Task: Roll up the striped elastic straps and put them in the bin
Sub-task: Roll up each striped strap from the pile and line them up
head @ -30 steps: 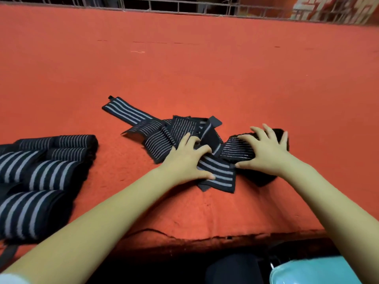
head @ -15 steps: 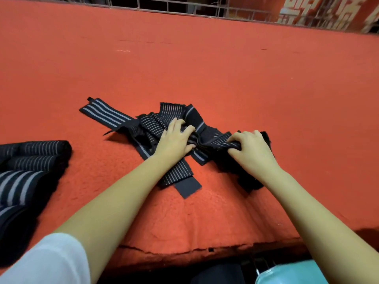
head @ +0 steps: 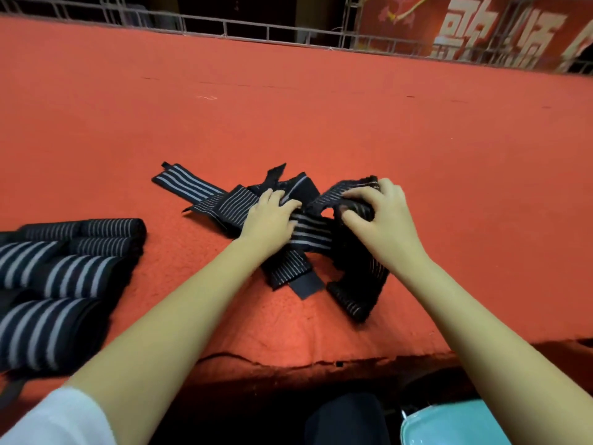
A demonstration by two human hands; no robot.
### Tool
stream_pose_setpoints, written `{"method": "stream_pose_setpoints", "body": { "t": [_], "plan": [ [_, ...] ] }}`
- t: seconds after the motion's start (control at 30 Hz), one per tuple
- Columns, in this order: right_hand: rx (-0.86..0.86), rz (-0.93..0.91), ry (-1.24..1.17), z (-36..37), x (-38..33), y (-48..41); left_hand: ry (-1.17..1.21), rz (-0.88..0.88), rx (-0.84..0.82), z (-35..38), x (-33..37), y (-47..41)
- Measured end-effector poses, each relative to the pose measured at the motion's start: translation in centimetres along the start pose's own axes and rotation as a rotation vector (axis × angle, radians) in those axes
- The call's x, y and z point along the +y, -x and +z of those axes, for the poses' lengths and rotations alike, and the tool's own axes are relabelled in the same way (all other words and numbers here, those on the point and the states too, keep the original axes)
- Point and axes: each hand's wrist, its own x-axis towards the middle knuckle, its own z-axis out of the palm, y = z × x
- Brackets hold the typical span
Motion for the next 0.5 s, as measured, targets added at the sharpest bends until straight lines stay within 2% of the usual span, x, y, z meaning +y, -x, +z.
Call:
{"method": "stream_pose_setpoints", "body": {
  "t": [0.07,0.1,0.13,0.2,0.23,0.27,0.33,0.43,0.5],
  "plan": [
    [-0.055,-0.015,0.044,0.9,0.0,1.1,0.196,0.001,0.155,-1.5,0.2,1.2],
    [-0.066,-0.014,0.053,1.4,-0.1,1.7,0.347,-0.051,0.179,-2.3,0.3,1.8],
    [-0.065,-0.009,0.055,1.8,-0.3,2.2,0.558,-0.152,0.143,-3.1,0.5,2.6],
    [-0.066,-0.012,0.046,2.7,-1.1,2.9,0.969,-0.359,-0.029,-4.5,1.0,4.1],
    [-0.073,-0.026,0.03,3.0,-1.7,3.3,1.032,-0.397,-0.132,-4.9,1.2,4.9],
    [-0.079,-0.045,0.006,3.4,-2.4,3.6,0.994,-0.38,-0.2,-5.1,1.3,5.7],
    [-0.084,-0.087,-0.03,4.0,-3.8,4.0,0.963,-0.325,-0.21,-5.0,1.2,7.1],
    [-0.185,-0.117,0.08,4.5,-5.6,4.7,1.096,-0.255,-0.022,-4.9,-0.5,8.3],
    [-0.314,-0.022,0.147,4.7,-6.0,4.9,0.986,-0.254,0.124,-5.3,-2.3,8.7]
  ]
}}
